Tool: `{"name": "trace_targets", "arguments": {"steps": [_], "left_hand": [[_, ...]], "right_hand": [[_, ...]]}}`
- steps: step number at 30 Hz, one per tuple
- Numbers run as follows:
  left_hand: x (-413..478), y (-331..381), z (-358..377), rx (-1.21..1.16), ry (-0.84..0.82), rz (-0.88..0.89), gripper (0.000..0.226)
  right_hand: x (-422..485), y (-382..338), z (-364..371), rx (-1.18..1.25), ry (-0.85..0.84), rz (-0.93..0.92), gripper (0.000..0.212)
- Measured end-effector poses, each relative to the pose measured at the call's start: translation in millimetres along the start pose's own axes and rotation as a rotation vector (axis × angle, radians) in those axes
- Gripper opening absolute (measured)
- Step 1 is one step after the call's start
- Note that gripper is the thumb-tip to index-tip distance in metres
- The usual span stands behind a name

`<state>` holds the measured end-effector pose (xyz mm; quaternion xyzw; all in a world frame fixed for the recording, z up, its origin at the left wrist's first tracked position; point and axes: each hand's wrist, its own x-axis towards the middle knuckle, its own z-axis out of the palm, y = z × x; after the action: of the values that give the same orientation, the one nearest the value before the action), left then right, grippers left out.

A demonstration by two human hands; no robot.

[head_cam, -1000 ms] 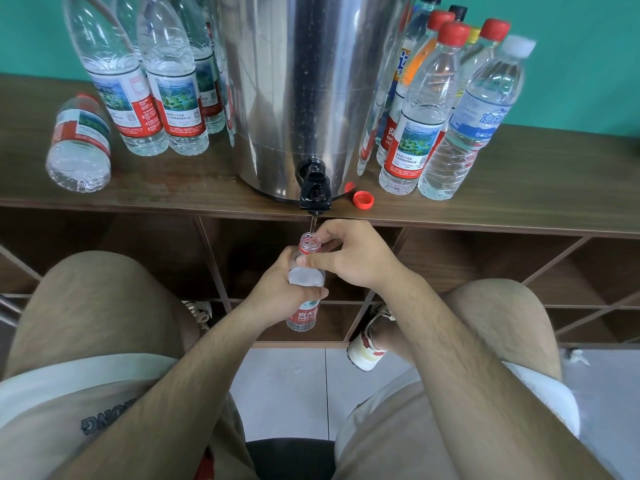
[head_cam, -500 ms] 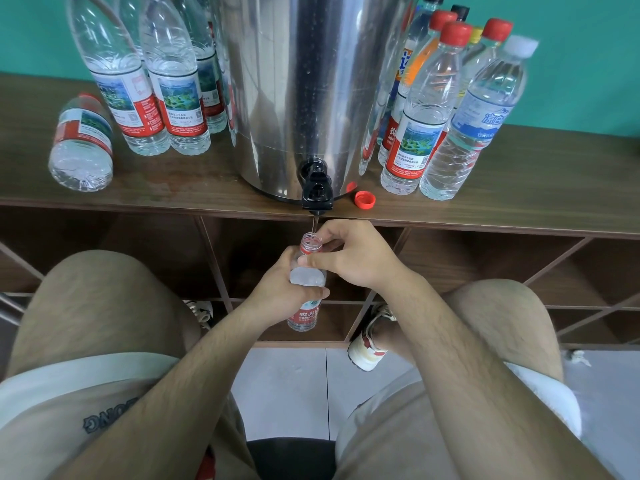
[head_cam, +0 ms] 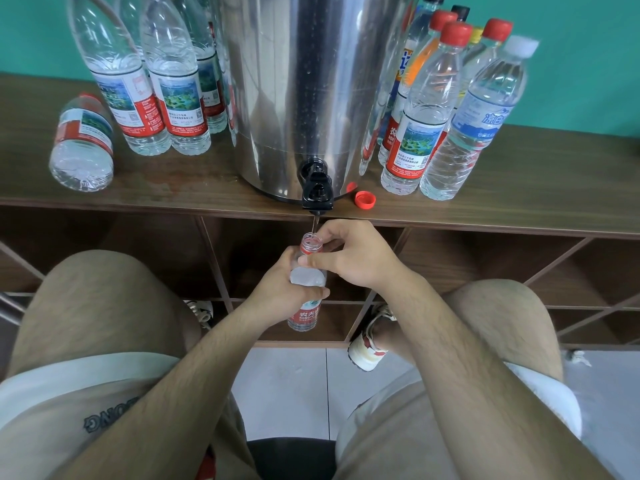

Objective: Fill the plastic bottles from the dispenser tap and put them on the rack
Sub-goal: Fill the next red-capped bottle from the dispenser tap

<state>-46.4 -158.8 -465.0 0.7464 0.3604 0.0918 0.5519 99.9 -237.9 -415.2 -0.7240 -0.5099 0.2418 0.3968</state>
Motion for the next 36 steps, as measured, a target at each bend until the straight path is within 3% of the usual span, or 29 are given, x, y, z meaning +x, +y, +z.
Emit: {"name": "trace_targets", "arguments": {"steps": [36], "left_hand": [[-4.0,1.8,-1.8,0.007,-0.014,0.005,0.08]], "right_hand": [[0.7,4.5,1.6,0.01,-0.006,0.001,0.021]]}}
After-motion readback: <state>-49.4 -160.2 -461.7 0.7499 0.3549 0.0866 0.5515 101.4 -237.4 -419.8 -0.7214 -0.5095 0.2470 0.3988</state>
